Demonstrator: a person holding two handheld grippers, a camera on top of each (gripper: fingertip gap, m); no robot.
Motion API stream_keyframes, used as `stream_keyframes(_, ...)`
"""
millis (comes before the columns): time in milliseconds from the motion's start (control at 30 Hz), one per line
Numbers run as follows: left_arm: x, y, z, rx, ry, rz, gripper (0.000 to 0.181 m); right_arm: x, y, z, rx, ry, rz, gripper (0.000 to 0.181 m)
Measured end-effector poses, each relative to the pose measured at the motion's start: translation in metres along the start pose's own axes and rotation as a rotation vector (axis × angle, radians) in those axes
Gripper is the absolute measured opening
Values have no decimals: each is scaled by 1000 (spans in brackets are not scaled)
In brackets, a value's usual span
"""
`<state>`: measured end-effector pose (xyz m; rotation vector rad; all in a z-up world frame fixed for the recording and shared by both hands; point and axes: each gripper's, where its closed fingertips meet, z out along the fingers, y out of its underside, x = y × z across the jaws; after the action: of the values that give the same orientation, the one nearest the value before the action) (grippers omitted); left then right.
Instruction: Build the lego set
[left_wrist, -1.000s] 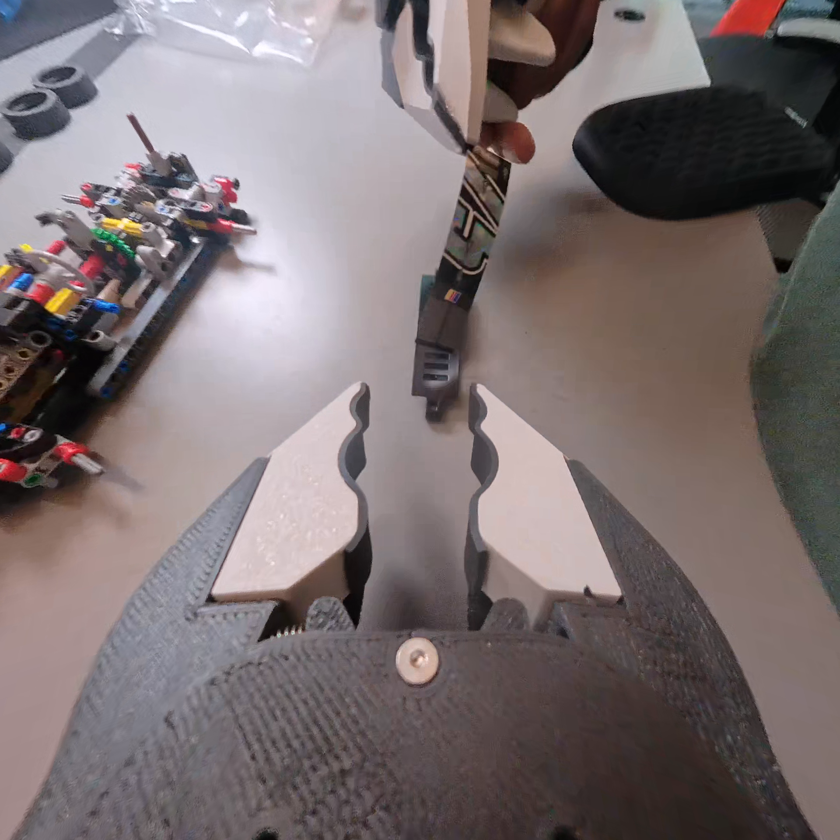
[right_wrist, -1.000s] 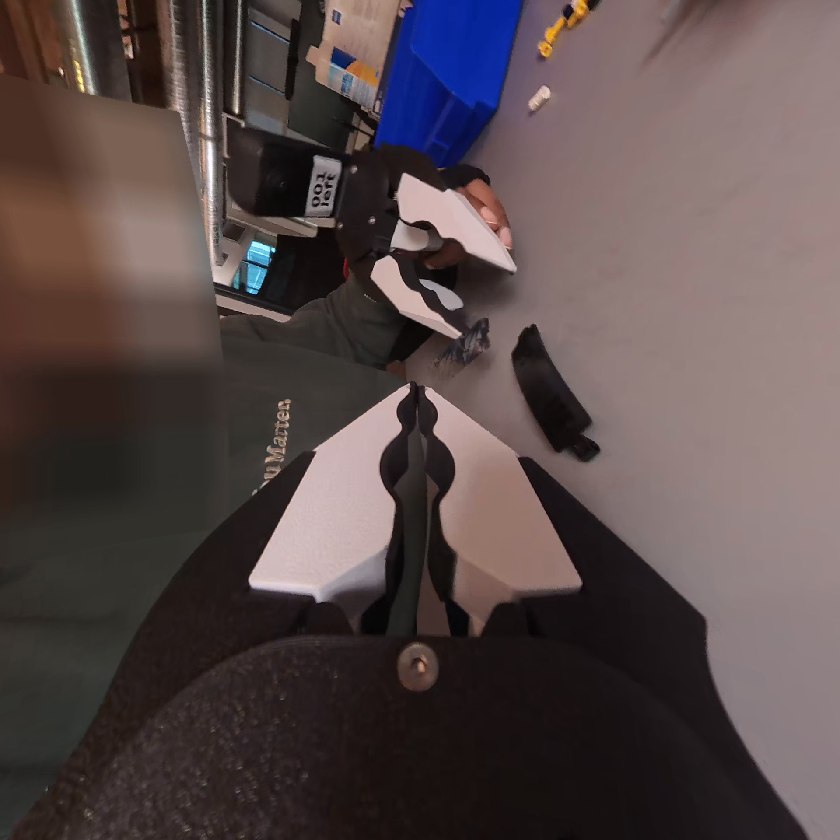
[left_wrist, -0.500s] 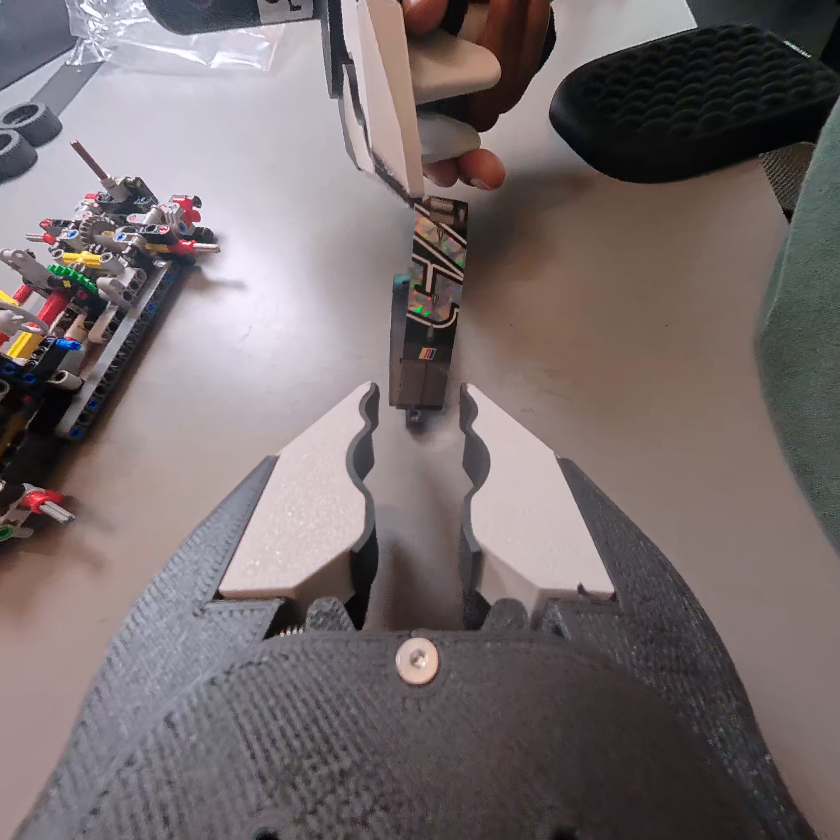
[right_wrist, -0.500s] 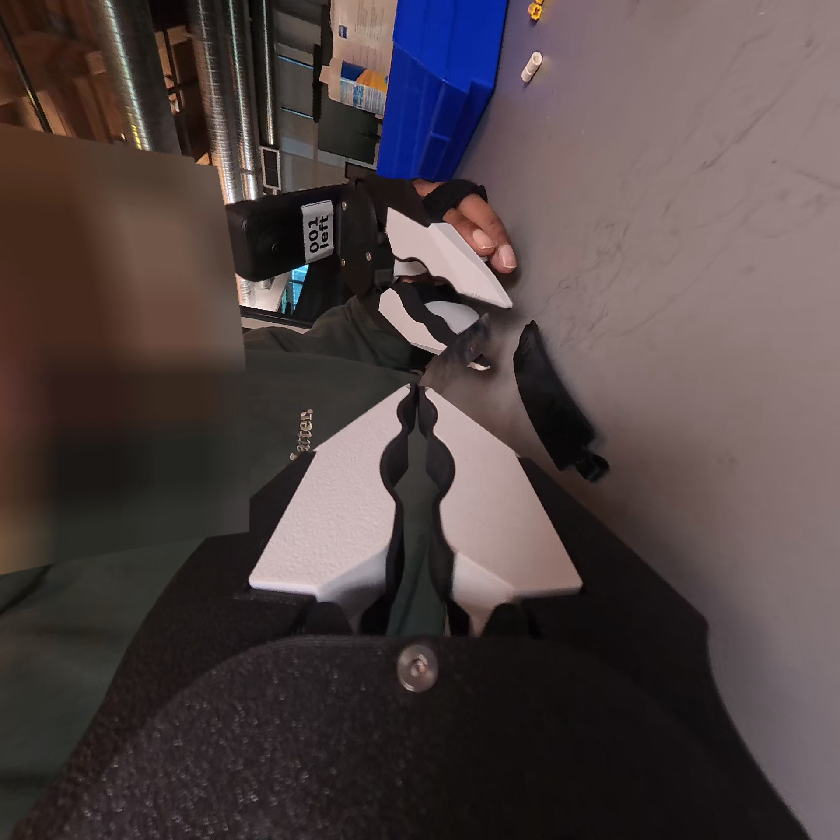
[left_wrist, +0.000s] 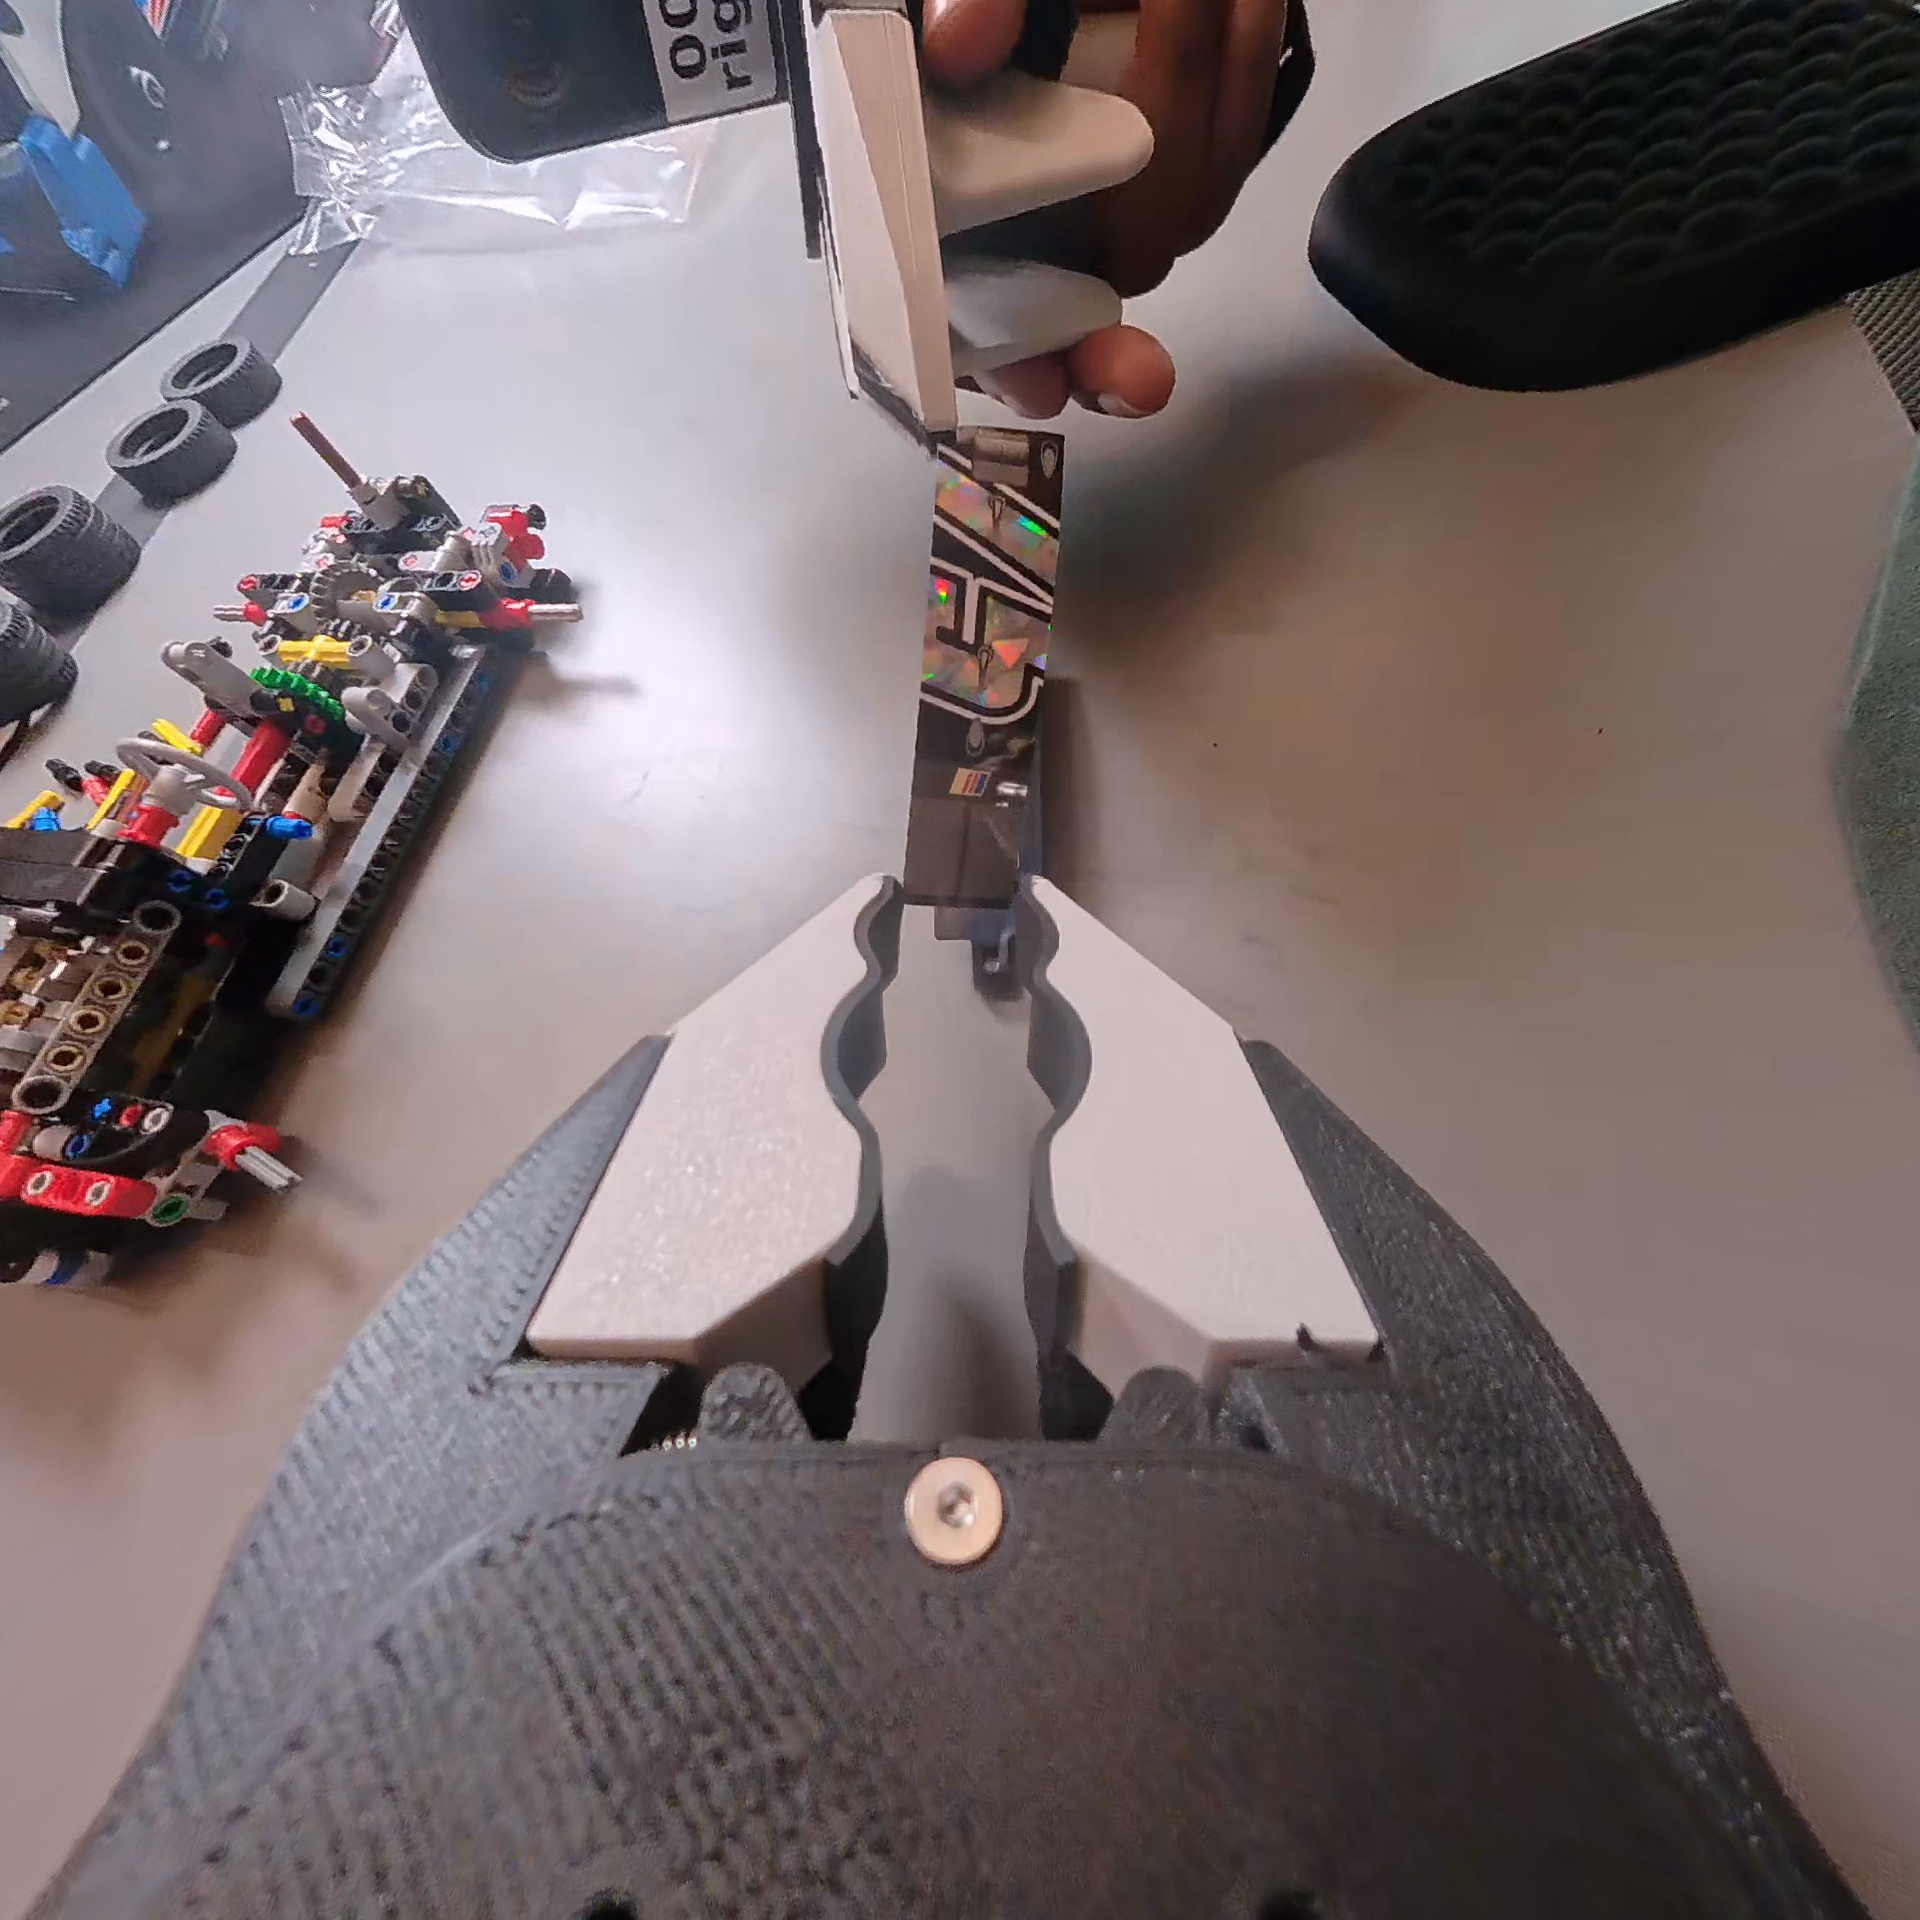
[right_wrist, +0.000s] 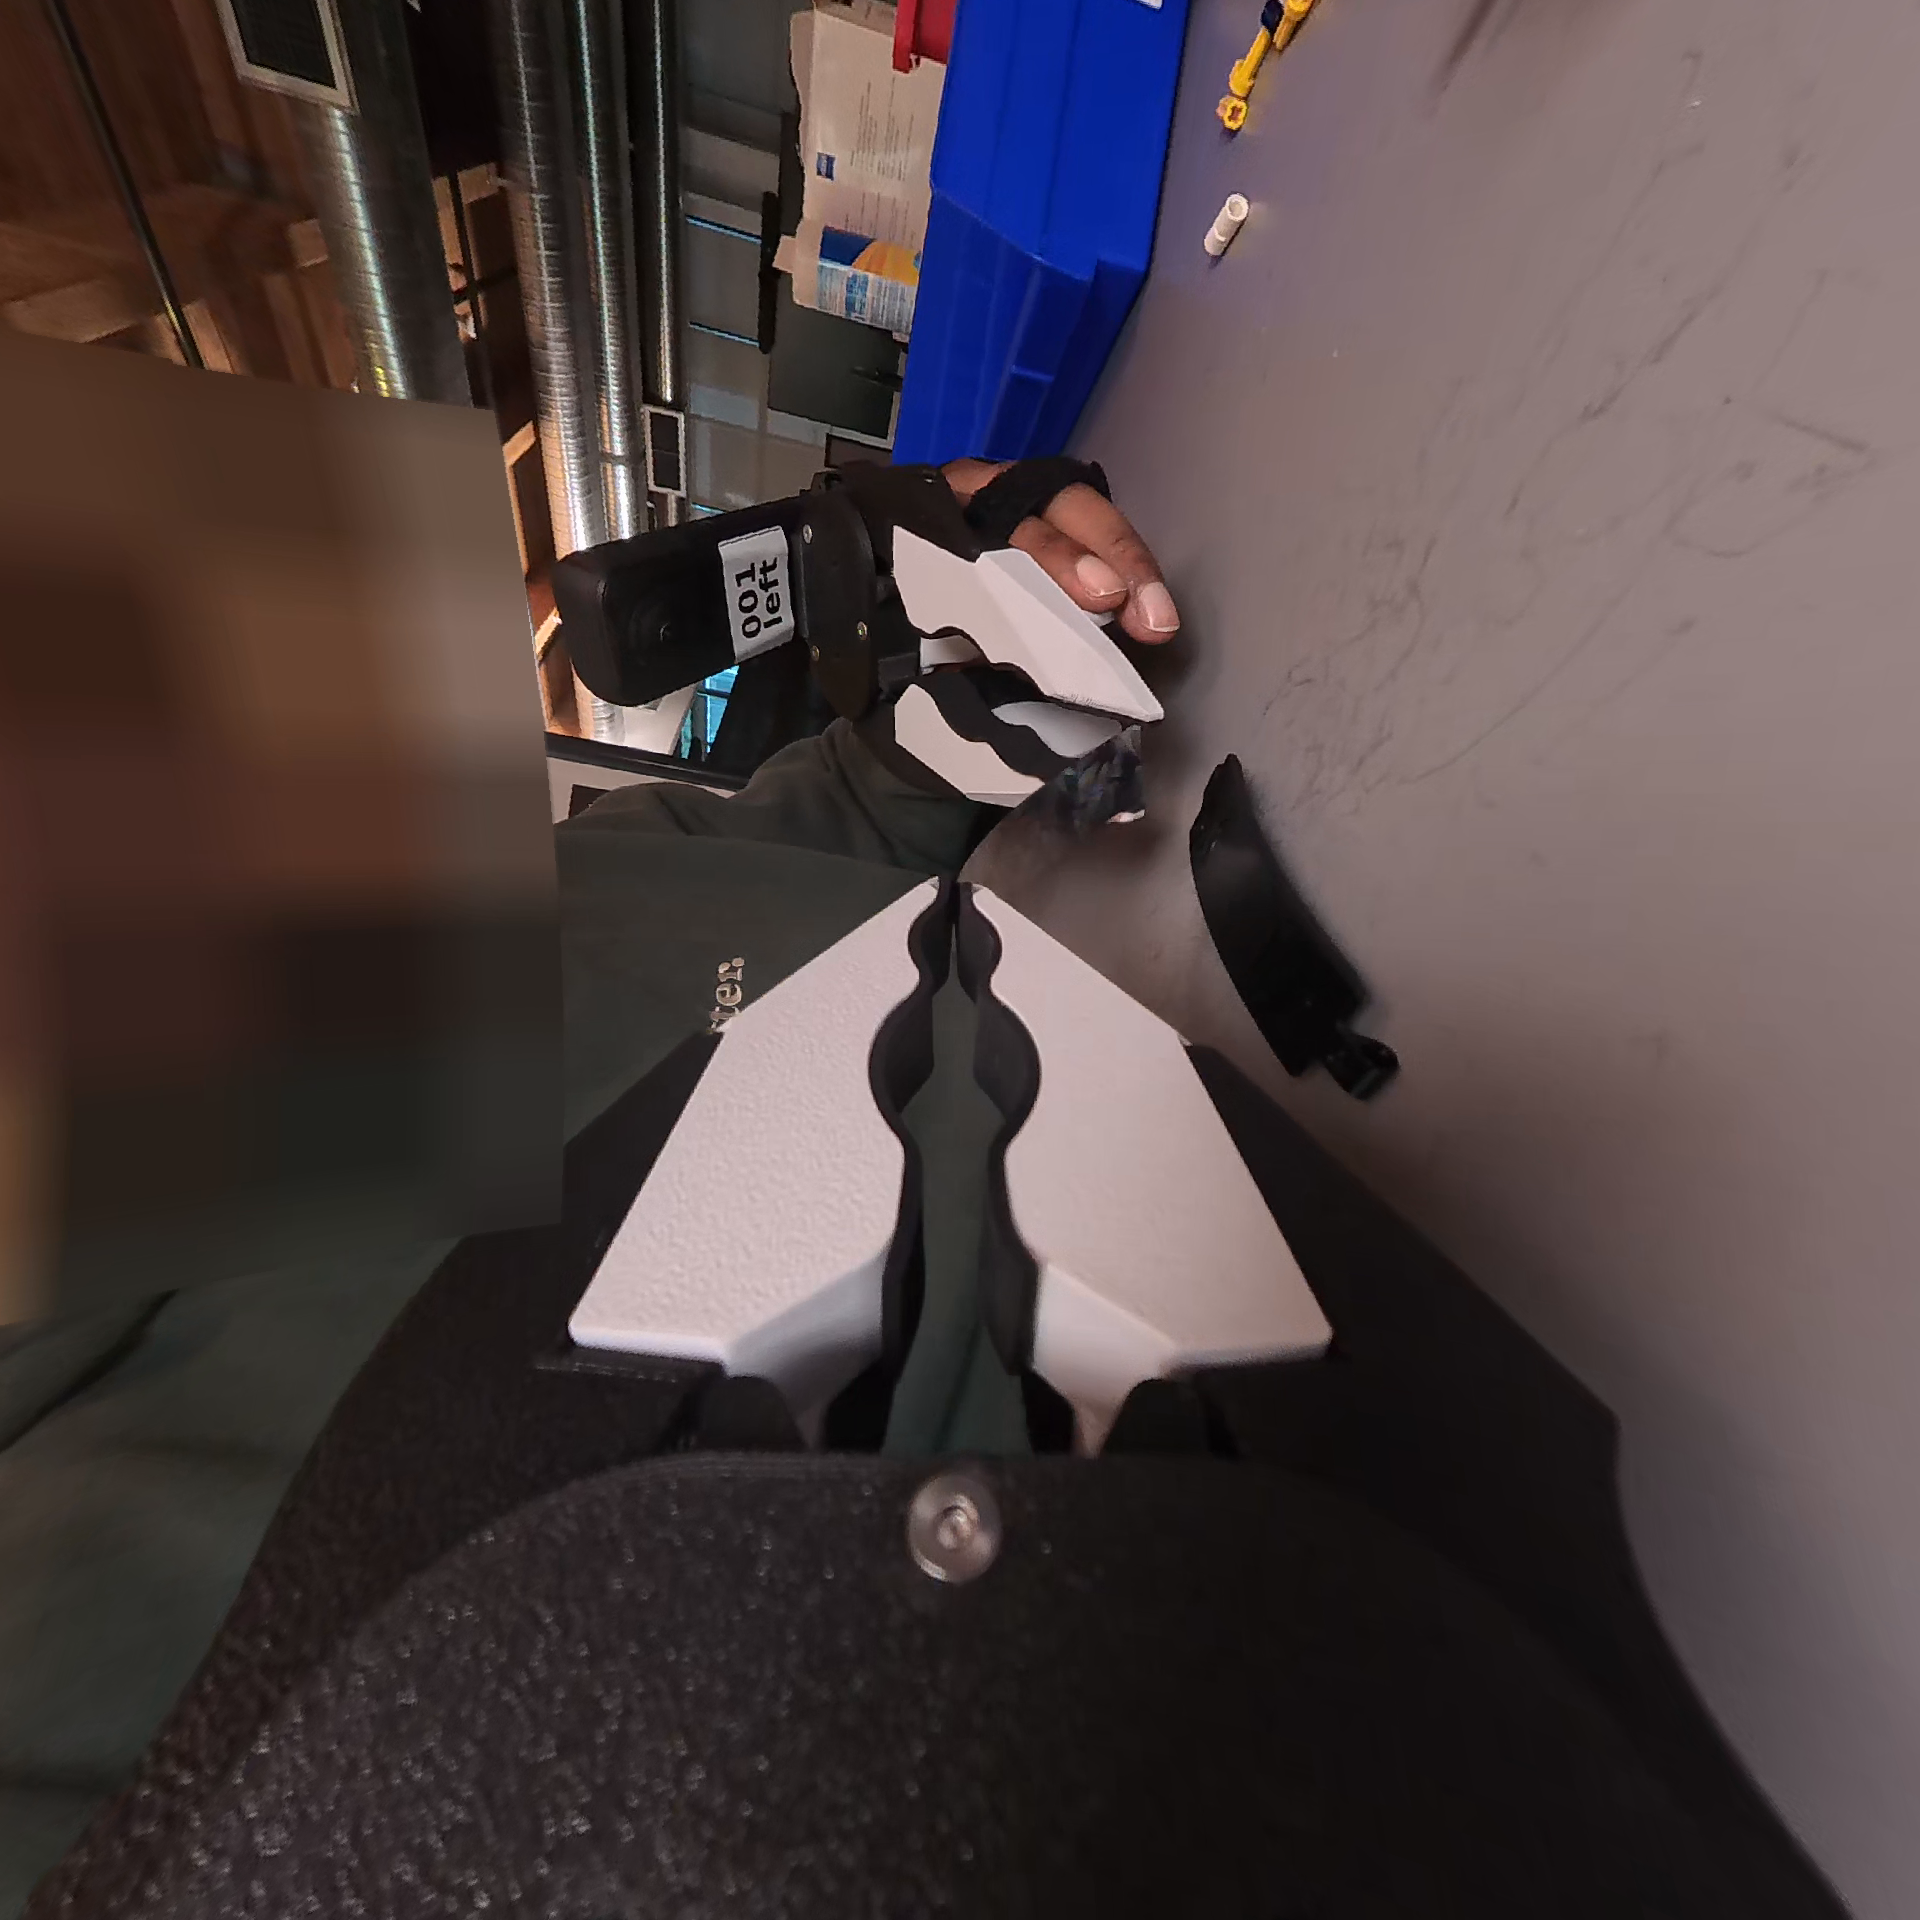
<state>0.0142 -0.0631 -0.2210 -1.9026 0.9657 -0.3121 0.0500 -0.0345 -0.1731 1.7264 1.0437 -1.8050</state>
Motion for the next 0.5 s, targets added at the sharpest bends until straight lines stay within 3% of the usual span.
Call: stream_keyframes(500,1,1,-2,-7,14,6,17,17,1,-9,4,74,21,0)
